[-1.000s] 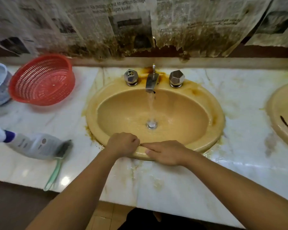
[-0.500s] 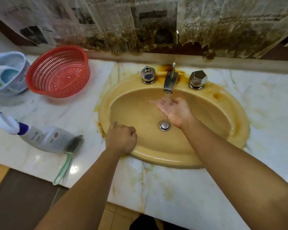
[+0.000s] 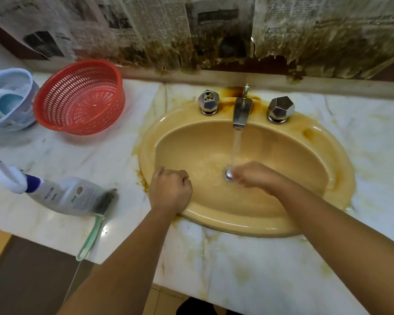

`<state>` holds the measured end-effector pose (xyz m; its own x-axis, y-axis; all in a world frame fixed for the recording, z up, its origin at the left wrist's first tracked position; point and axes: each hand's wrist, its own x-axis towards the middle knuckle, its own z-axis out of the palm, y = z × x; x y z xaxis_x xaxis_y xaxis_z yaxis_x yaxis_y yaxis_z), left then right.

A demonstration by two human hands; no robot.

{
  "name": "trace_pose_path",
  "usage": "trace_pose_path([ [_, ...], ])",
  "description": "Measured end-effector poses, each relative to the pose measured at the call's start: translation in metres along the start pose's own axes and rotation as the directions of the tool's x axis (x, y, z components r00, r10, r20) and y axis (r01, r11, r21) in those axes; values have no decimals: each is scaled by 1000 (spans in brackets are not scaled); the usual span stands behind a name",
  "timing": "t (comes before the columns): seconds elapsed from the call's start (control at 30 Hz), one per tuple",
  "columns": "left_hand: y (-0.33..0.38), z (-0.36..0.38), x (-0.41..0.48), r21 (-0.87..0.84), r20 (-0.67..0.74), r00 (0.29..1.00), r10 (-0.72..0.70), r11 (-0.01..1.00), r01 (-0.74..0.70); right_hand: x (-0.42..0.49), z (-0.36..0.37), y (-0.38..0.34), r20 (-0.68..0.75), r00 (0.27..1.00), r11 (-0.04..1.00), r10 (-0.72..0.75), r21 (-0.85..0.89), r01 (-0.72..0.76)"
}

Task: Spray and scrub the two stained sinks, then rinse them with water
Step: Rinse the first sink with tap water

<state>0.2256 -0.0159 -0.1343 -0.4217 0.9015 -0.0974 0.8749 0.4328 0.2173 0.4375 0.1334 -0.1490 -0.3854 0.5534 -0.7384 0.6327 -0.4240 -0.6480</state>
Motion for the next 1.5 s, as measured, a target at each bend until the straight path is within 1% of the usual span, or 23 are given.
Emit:
trace_pose_path([
  [0.03, -1, 0, 0, -10, -3, 1000, -4, 1000, 4, 7, 3, -16, -20, 1000, 913, -1, 408, 9],
  [0.07, -2, 1, 1, -22, -8, 1000, -8, 1000, 7, 16, 5, -26, -27, 999, 706, 26, 708, 1],
  [0.1, -2, 1, 1, -37, -13, 1000, -13, 999, 13, 20, 7, -36, -9, 1000, 515, 21, 857, -3],
  [0.13, -2, 0, 1, -52, -16, 1000, -17, 999, 17, 18, 9, -45, 22, 1000, 411, -9, 911, -16],
  [0.2, -2, -1, 0, -79, -18, 1000, -16, 997, 14, 10, 10, -54, 81, 995, 417, -66, 908, -46],
  [0.23, -1, -4, 0, -92, -22, 1000, -18, 996, 16, 5, 8, -56, 90, 994, 431, -55, 901, -57],
  [0.3, 0, -8, -3, -122, -37, 999, -30, 992, 25, 6, 2, -51, 58, 998, 378, 22, 924, -62],
  [0.4, 3, -15, -4, -150, -58, 997, -45, 988, 36, 3, 1, -47, 107, 994, 453, 3, 886, -97],
  [0.53, 0, -15, -1, -145, -44, 998, -40, 989, 33, 1, 8, -55, 66, 998, 338, -5, 939, -60],
  [0.63, -1, -17, 1, -143, -16, 1000, -27, 989, 24, -6, 11, -60, 108, 992, 421, -67, 904, -70],
  [0.77, -2, -20, 1, -137, -14, 1000, -14, 991, 12, -2, 7, -56, 54, 998, 331, 33, 942, -62],
  [0.87, -5, -19, 4, -140, -6, 1000, -8, 990, 7, -4, 10, -57, 97, 994, 381, -45, 922, -73],
  [0.9, -7, -19, 5, -140, -2, 1000, -4, 990, 3, -1, 10, -59, 90, 996, 367, -28, 927, -74],
  [0.97, -9, -19, 6, -148, -17, 1000, 3, 989, -5, 5, 11, -58, 27, 999, 226, 17, 974, -31],
  [1.03, -11, -21, 8, -156, -35, 999, 13, 988, -18, 0, 17, -65, 30, 994, 175, -109, 984, -11],
  [1.07, -13, -22, 11, -158, -47, 999, 26, 987, -33, -4, 25, -68, 74, 977, 264, -201, 964, -19],
  [1.1, -15, -22, 14, -161, -48, 998, 39, 986, -46, -7, 34, -68, 126, 961, 429, -244, 903, -10],
  [1.17, -21, -21, 19, -158, -35, 997, 64, 985, -69, -16, 57, -62, 270, 938, 746, -217, 665, -19],
  [1.27, -37, -16, 33, -159, -35, 991, 127, 978, -131, -30, 81, -35, 462, 884, 966, -69, 251, -56],
  [1.33, -48, -11, 41, -180, -54, 981, 189, 964, -195, -42, 83, -18, 517, 851, 996, 87, -63, -63],
  [1.4, -55, -8, 45, -209, -75, 970, 233, 947, -244, -47, 75, -15, 374, 896, 920, 237, -384, -83],
  [1.47, -61, -10, 49, -236, -87, 962, 261, 932, -274, -38, 66, -19, 203, 952, 817, 229, -571, -75],
  [1.5, -62, -11, 50, -245, -101, 955, 278, 924, -295, -34, 61, -27, 86, 985, 841, 151, -535, -82],
])
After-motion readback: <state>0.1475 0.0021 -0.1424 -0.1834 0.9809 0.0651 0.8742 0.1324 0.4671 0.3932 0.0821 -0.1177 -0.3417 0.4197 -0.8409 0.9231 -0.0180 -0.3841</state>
